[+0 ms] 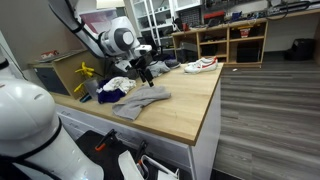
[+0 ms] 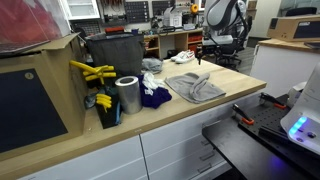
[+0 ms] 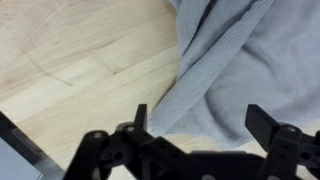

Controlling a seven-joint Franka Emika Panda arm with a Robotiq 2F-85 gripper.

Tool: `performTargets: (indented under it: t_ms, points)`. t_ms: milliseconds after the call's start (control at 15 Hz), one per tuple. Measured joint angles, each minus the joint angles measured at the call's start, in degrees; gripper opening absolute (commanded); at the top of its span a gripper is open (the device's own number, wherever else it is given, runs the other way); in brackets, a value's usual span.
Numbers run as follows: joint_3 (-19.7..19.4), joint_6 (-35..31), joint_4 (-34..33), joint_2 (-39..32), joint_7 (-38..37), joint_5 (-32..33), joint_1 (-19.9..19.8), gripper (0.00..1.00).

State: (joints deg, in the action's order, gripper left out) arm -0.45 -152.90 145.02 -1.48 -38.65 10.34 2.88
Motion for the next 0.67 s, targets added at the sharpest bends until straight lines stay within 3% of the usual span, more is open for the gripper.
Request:
performTargets:
  t_ms: [667]
  points:
    - [-3.15, 9.35, -6.10, -4.60, -3.16, -2.06, -3.36, 1.00]
